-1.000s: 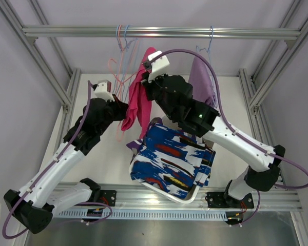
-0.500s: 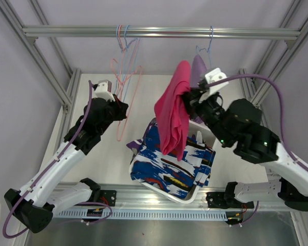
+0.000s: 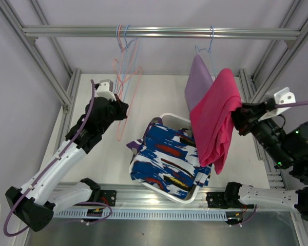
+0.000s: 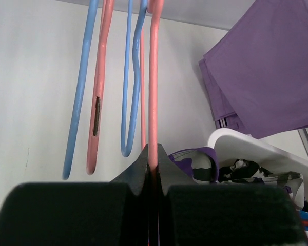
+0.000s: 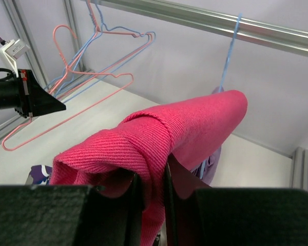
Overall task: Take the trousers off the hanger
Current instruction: Place the trousers in the bin.
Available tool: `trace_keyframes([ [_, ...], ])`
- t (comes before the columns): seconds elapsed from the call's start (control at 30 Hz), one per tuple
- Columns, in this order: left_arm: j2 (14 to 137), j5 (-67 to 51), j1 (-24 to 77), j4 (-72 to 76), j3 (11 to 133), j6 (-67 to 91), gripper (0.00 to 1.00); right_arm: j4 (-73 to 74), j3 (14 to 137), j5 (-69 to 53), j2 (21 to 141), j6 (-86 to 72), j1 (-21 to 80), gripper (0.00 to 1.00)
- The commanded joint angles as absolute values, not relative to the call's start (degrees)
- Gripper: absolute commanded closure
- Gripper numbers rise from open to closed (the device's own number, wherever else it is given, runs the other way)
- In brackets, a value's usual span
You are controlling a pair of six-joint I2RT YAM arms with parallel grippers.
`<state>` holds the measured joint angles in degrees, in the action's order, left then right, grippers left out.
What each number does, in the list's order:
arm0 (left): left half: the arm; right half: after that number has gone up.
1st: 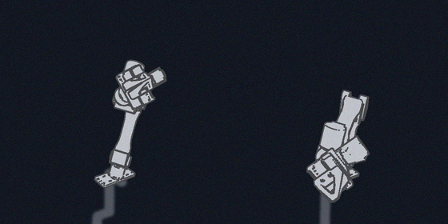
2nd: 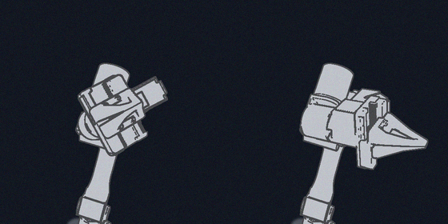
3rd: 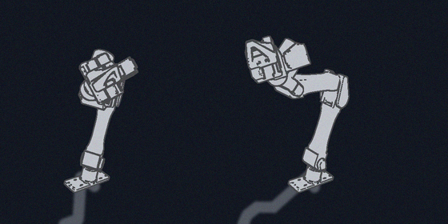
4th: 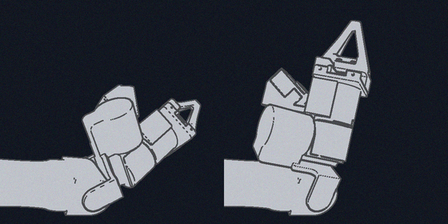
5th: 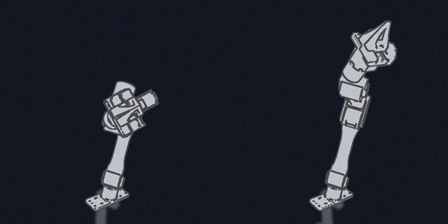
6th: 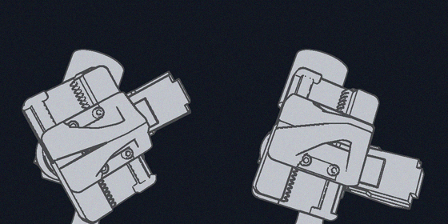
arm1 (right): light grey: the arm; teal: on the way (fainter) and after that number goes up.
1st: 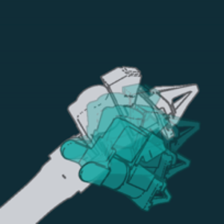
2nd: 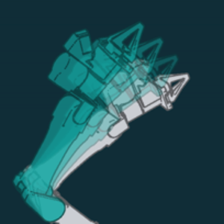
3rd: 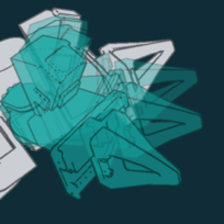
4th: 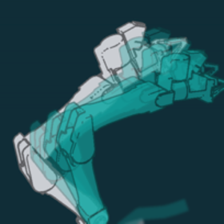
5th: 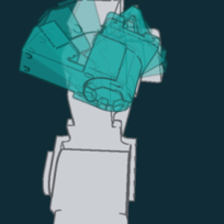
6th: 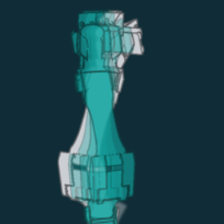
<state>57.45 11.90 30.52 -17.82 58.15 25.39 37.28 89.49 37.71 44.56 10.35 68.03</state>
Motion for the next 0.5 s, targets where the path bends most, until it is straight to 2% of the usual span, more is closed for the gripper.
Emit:
trace_keyframes([
  [0.0, 57.7, 13.3, 30.8, -16.8, 60.9, 24.2, 1.00, 35.7, 90.9, 38.7, 42.2, 9.3, 68.2, 1.00],
  [0.47, 57.8, 14.3, 31.6, -16.9, 61.2, 23.5, 0.99, 38.4, 92.0, 36.0, 39.4, 9.3, 68.1, 1.00],
])
